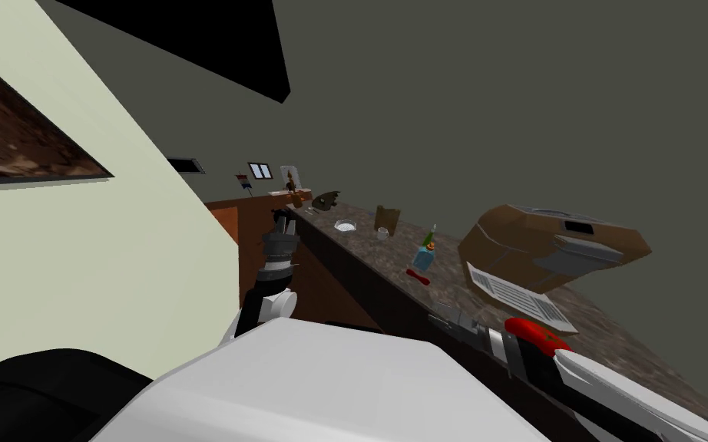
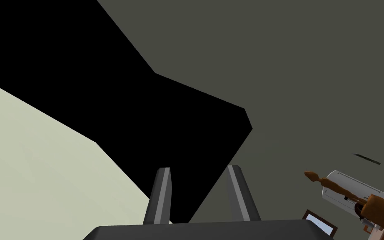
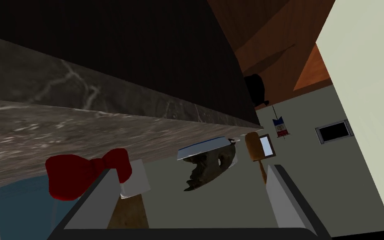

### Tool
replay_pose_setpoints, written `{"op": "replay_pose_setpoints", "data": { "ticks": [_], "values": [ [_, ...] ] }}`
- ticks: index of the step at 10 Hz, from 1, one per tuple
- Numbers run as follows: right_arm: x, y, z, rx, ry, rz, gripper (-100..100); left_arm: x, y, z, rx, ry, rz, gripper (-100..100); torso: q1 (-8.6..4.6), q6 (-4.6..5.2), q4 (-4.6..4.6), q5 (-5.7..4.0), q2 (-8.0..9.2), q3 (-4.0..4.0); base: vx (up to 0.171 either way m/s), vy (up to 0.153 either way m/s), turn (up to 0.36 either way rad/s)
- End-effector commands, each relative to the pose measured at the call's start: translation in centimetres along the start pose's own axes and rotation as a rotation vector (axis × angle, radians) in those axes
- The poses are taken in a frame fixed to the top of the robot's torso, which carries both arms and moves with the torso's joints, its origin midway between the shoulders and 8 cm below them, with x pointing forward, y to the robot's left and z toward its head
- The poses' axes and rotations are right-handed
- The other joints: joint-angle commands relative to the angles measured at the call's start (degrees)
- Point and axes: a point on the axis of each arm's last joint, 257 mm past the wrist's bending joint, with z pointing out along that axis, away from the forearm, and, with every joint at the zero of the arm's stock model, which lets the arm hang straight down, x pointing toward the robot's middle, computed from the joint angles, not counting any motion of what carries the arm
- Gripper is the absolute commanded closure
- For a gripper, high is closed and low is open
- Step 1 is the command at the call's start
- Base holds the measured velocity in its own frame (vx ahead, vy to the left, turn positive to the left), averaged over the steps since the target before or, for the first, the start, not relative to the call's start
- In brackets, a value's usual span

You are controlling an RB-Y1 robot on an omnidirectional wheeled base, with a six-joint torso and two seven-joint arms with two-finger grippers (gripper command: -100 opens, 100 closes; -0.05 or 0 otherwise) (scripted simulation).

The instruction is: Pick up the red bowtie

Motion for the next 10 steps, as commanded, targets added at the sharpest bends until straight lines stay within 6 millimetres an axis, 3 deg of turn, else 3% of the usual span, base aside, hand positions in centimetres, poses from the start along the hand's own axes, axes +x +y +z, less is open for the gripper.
{"op": "replay_pose_setpoints", "data": {
  "ticks": [1,2,3,4,5,6,7,8,9,10],
  "values": [
    [1.0,-1.2,-1.1,0.016,0.059,-0.029,-100,0.0,0.0,0.0,0.000,0.000,0.000,0,0.00,0.00,0.00,0.00,0.00,0.00,0.069,0.044,0.072],
    [2.7,-2.6,-2.5,0.041,0.125,-0.049,-100,0.0,0.0,0.0,0.000,0.000,0.000,0,-0.03,0.04,0.00,0.00,0.02,0.00,0.056,0.066,0.129],
    [2.6,-2.9,-2.9,0.042,0.143,-0.065,-100,0.0,0.0,0.0,0.000,0.000,0.000,0,0.04,0.01,0.00,0.01,0.04,0.02,0.049,0.053,0.071],
    [4.2,-4.4,-4.5,0.066,0.211,-0.088,-100,0.0,0.0,0.0,0.000,0.000,0.000,0,0.01,0.05,0.01,0.01,0.08,0.04,0.057,0.066,0.121],
    [4.0,-4.7,-4.9,0.067,0.225,-0.099,-100,0.0,0.0,0.0,0.000,0.000,0.000,0,0.05,0.02,0.01,0.01,0.06,0.03,0.058,0.055,0.073],
    [5.5,-6.1,-6.8,0.091,0.298,-0.124,-100,0.0,0.0,0.0,0.000,0.000,0.000,0,0.03,0.04,0.01,0.01,0.06,0.03,0.085,0.062,0.130],
    [5.4,-6.3,-6.9,0.091,0.305,-0.130,-100,0.0,0.0,0.0,0.000,0.000,0.000,0,0.04,0.02,0.00,0.01,-0.02,-0.01,0.075,0.047,0.058],
    [6.6,-7.8,-9.1,0.114,0.381,-0.157,-100,0.0,0.0,0.0,0.000,0.000,0.000,0,0.01,0.05,0.00,0.01,0.01,0.00,0.088,0.062,0.105],
    [6.6,-7.8,-9.1,0.114,0.382,-0.157,-100,0.0,0.0,0.0,0.000,0.000,0.000,0,0.04,0.04,-0.01,0.00,-0.03,-0.02,0.073,0.059,0.058],
    [7.9,-9.0,-11.2,0.133,0.452,-0.175,-100,0.0,0.0,0.0,0.000,0.000,0.000,0,0.05,0.04,0.00,0.01,0.01,0.00,0.077,0.072,0.116]
  ]
}}
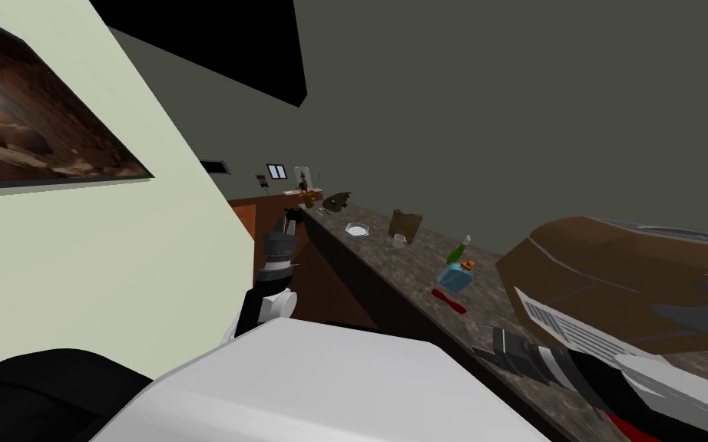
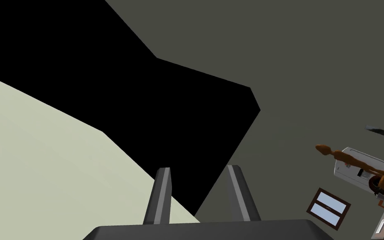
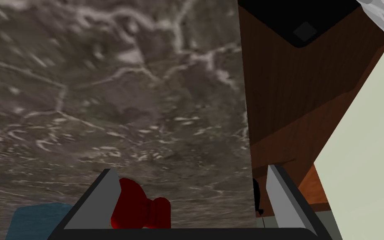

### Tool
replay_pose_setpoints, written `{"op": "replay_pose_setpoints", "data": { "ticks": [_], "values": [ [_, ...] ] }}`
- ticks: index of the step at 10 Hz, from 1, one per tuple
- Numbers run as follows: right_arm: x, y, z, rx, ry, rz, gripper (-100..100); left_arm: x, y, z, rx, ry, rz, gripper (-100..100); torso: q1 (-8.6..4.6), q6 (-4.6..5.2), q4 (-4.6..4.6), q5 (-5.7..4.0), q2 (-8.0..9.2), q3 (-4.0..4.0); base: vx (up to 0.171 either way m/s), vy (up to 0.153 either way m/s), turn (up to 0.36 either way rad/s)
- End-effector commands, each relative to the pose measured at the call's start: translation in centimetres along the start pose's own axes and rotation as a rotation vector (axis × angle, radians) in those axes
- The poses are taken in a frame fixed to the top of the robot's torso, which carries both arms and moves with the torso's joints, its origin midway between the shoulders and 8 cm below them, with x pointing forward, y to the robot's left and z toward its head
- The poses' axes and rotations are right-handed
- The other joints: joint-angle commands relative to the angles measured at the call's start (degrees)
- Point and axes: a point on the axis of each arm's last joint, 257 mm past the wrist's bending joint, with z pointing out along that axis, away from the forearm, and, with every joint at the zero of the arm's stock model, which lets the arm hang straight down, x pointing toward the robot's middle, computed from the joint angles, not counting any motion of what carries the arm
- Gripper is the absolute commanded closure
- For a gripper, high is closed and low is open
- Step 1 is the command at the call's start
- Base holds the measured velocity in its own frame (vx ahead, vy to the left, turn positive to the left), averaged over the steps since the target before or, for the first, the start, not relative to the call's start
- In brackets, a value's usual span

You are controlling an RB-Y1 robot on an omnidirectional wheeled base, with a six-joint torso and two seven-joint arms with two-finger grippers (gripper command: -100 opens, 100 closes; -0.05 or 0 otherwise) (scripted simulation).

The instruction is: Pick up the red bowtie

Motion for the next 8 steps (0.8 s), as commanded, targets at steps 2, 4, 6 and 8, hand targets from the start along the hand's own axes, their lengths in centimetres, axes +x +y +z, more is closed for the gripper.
{"op": "replay_pose_setpoints", "data": {
  "ticks": [2,4,6,8],
  "values": [
    [2.8,-1.9,-2.1,0.028,0.111,-0.032,-100,0.0,0.0,0.0,0.000,0.000,0.000,0,0.10,-0.01,-0.03,0.02,-0.13,-0.07,0.117,0.096,0.111],
    [4.8,-2.8,-3.6,0.039,0.178,-0.047,-100,0.0,0.0,0.0,0.000,0.000,0.000,0,0.07,0.00,-0.02,0.02,-0.08,-0.05,0.083,0.071,0.072],
    [8.4,-3.9,-6.3,0.052,0.299,-0.068,-100,0.0,0.0,0.0,0.000,0.000,0.000,0,0.07,0.02,0.00,0.01,-0.02,-0.01,0.121,0.122,0.109],
    [8.4,-3.9,-6.3,0.052,0.299,-0.068,-100,0.0,0.0,0.0,0.000,0.000,0.000,0,0.21,0.03,-0.03,0.06,-0.10,-0.07,0.067,0.074,0.010]
  ]
}}
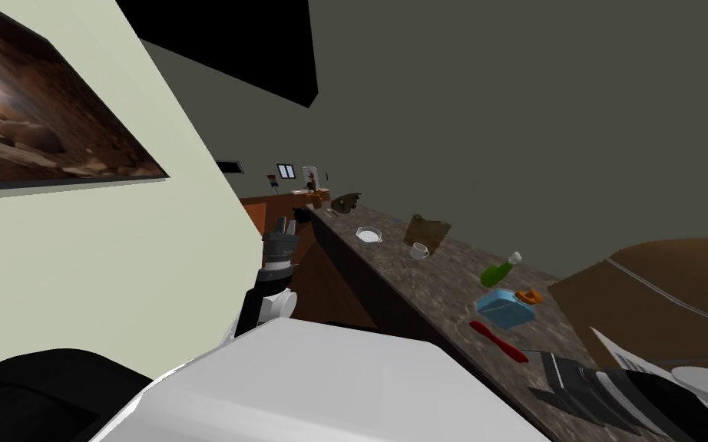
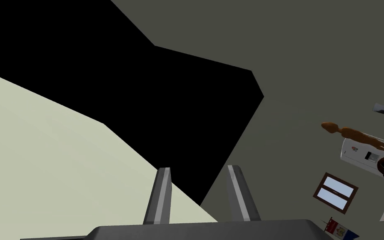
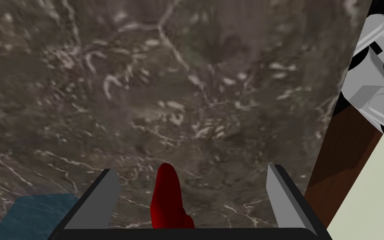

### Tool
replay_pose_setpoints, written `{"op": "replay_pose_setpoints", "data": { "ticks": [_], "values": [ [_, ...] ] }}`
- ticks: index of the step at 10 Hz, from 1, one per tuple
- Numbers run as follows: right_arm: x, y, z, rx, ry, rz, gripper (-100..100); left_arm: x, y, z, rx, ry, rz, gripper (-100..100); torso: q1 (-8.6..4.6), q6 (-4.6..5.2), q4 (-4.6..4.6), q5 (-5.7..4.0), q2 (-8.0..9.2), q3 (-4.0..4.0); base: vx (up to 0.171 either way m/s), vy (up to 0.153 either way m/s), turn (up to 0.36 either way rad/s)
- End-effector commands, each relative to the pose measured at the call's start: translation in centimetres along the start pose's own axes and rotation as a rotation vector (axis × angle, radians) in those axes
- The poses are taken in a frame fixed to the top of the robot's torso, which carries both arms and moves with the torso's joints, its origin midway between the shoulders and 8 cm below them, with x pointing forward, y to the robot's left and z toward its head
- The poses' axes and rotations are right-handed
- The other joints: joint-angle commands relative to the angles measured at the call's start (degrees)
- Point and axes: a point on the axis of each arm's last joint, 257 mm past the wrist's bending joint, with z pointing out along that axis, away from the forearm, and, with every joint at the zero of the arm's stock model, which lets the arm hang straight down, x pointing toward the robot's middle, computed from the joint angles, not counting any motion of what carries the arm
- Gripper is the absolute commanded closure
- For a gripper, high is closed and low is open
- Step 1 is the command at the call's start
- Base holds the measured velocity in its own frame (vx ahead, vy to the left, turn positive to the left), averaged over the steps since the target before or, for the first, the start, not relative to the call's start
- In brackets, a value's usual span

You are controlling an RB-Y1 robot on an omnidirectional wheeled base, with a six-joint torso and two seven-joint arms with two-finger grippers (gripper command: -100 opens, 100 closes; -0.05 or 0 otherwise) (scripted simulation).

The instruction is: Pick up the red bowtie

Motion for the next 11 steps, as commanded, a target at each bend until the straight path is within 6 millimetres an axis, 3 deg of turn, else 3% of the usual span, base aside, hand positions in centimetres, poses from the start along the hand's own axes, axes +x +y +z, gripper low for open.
{"op": "replay_pose_setpoints", "data": {
  "ticks": [1,2,4,5,6,8,9,10,11],
  "values": [
    [3.6,-0.4,-1.5,0.002,0.102,-0.016,-100,0.0,0.0,0.0,0.000,0.000,0.000,0,0.00,0.00,0.00,0.00,0.00,0.00,0.115,0.115,0.138],
    [5.1,-0.4,-2.1,0.000,0.142,-0.021,-100,0.0,0.0,0.0,0.000,0.000,0.000,0,0.20,-0.04,-0.03,0.01,-0.19,-0.09,0.189,0.191,0.184],
    [5.1,-0.4,-2.1,0.000,0.142,-0.021,-100,0.0,0.0,0.0,0.000,0.000,0.000,0,0.36,-0.01,-0.08,0.09,-0.35,-0.20,0.090,0.091,0.004],
    [7.3,-0.4,-3.1,-0.005,0.202,-0.027,-100,0.0,0.0,0.0,0.000,0.000,0.000,0,0.08,0.00,-0.02,0.02,-0.06,-0.04,0.078,0.087,0.100],
    [8.1,-0.3,-3.4,-0.007,0.221,-0.028,-100,0.0,0.0,0.0,0.000,0.000,0.000,0,0.14,-0.03,-0.01,0.01,-0.09,-0.04,0.131,0.120,0.103],
    [8.3,-0.3,-3.4,-0.006,0.226,-0.027,-100,0.0,0.0,0.0,0.000,0.000,0.000,0,0.19,-0.02,-0.06,0.04,-0.31,-0.17,0.108,0.068,0.038],
    [8.4,-0.3,-3.5,-0.006,0.228,-0.029,0,0.0,0.0,0.0,0.000,0.000,0.000,0,0.01,0.00,-0.03,0.00,-0.10,-0.06,0.012,0.008,0.000],
    [9.4,0.4,-2.6,0.000,0.226,0.005,-100,0.0,0.0,0.0,0.000,0.000,0.000,0,-0.12,0.01,0.03,-0.04,0.10,0.06,-0.042,-0.014,0.193],
    [9.8,0.7,-2.2,0.003,0.225,0.021,-100,0.0,0.0,0.0,0.000,0.000,0.000,0,-0.24,-0.03,0.07,-0.08,0.32,0.18,-0.084,-0.025,0.287]
  ]
}}
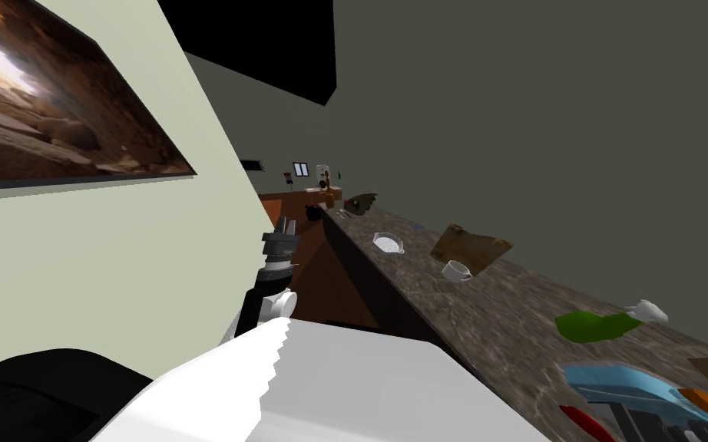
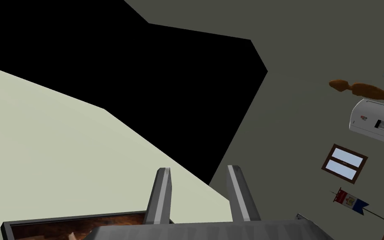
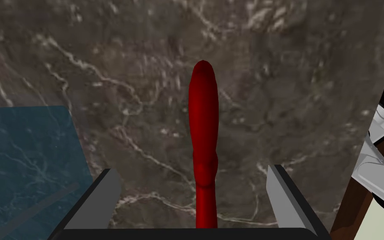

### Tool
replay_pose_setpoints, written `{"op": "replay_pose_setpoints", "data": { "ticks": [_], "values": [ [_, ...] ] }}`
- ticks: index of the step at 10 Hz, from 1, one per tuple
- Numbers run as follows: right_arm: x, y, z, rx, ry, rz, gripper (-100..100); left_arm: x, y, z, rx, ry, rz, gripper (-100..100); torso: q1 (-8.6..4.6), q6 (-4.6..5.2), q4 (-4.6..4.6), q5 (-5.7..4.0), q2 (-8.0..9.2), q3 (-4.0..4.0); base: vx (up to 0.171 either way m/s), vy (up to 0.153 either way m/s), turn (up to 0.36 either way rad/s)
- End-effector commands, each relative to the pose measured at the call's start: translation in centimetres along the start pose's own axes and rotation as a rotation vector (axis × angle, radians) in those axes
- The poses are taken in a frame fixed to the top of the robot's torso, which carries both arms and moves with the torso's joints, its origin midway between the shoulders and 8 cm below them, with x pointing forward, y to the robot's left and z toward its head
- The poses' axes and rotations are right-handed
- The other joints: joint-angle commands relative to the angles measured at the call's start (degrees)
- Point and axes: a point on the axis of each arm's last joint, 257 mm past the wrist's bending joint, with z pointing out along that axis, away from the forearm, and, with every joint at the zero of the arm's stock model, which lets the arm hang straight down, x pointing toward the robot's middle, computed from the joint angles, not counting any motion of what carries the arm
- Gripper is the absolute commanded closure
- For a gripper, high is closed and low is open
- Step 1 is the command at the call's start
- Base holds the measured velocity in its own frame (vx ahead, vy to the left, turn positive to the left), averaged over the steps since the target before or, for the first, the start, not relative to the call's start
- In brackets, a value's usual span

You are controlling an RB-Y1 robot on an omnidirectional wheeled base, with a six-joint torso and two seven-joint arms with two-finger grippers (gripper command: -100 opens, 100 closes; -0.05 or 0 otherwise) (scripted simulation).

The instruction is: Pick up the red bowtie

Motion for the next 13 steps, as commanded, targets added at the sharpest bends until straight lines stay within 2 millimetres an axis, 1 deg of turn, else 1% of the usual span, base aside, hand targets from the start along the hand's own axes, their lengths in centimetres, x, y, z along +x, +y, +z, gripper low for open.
{"op": "replay_pose_setpoints", "data": {
  "ticks": [1,2,3,7,8,9,11,12,13],
  "values": [
    [0.6,0.7,1.0,0.003,-0.001,0.031,-100,0.0,0.0,0.0,0.000,0.000,0.000,0,0.00,0.00,0.00,0.00,0.00,0.00,-0.081,-0.020,0.208],
    [0.4,0.4,0.5,0.001,-0.001,0.019,-100,0.0,0.0,0.0,0.000,0.000,0.000,0,-0.01,0.05,0.02,0.00,0.06,0.04,-0.033,-0.009,0.029],
    [0.5,0.4,0.6,0.002,-0.001,0.022,100,0.0,0.0,0.0,0.000,0.000,0.000,0,0.03,0.08,0.01,0.01,-0.04,-0.01,-0.005,-0.002,-0.007],
    [0.5,0.5,0.6,0.000,-0.001,0.022,100,0.0,0.0,0.0,0.000,0.000,0.000,0,-0.06,0.03,-0.03,-0.04,-0.23,-0.12,0.000,0.000,0.000],
    [0.5,0.5,0.6,-0.001,-0.001,0.022,0,0.0,0.0,0.0,0.000,0.000,0.000,0,-0.07,0.03,-0.03,-0.04,-0.23,-0.12,0.000,0.000,0.000],
    [0.1,0.2,0.2,0.001,0.000,0.006,100,0.0,0.0,0.0,0.000,0.000,0.000,0,-0.07,0.03,-0.03,-0.04,-0.24,-0.12,0.037,0.002,-0.209],
    [-0.9,-0.7,-1.0,-0.001,0.003,-0.036,100,0.0,0.0,0.0,0.000,0.000,0.000,0,0.00,0.15,-0.06,0.00,-0.38,-0.20,0.080,0.020,-0.263],
    [-0.6,-0.5,-0.5,0.000,0.004,-0.024,100,0.0,0.0,0.0,0.000,0.000,0.000,0,0.06,0.03,-0.07,0.01,-0.48,-0.25,0.036,0.012,-0.025],
    [-0.7,-0.6,-0.6,-0.001,0.004,-0.026,0,0.0,0.0,0.0,0.000,0.000,0.000,0,0.01,0.00,-0.07,-0.02,-0.41,-0.22,0.005,0.003,0.006]
  ]
}}
